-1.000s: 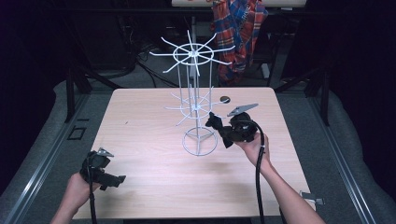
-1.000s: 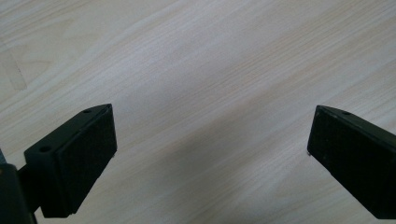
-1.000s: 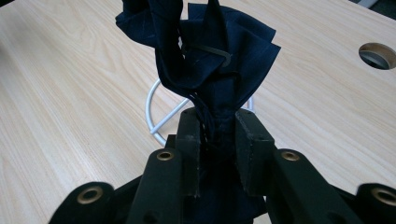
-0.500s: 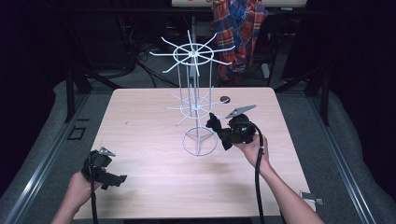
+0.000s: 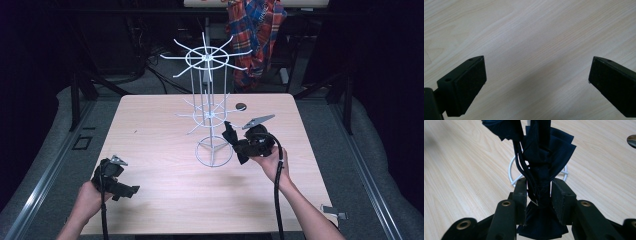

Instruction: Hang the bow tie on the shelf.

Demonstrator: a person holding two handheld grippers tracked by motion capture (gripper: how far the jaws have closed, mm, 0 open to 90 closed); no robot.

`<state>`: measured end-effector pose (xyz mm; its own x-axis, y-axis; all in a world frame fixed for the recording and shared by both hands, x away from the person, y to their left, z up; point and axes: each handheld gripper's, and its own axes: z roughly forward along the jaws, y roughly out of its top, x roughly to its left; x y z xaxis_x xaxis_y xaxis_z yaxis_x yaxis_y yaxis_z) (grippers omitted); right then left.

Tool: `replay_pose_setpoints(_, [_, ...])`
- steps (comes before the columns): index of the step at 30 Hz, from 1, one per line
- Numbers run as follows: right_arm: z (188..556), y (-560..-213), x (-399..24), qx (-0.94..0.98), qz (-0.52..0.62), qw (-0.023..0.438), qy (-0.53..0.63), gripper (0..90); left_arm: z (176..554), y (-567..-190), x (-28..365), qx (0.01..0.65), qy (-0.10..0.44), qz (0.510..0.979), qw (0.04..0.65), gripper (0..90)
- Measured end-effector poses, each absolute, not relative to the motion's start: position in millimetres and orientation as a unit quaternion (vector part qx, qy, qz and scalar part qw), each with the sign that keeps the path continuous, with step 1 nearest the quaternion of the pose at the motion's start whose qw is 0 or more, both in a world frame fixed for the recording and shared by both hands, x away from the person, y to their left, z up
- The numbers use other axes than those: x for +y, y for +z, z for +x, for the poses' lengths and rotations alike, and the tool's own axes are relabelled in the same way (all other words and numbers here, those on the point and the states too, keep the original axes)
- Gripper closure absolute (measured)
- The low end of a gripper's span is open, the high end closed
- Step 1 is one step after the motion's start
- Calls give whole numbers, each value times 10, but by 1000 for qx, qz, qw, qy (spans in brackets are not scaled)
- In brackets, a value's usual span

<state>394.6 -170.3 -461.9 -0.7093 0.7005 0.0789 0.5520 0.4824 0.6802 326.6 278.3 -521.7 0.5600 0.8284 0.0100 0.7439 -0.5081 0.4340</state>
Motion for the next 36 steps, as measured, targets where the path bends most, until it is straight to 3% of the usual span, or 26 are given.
replay_pose_setpoints(14, [3872,-4606,-1735,861,367,94,338,577,3311,-5201,2695,442,109,869,195,15])
replay_pose_setpoints(36, [3707,-4573,-1984,859,396,85,313,278,3370,-5219,2623,436,105,873,195,15])
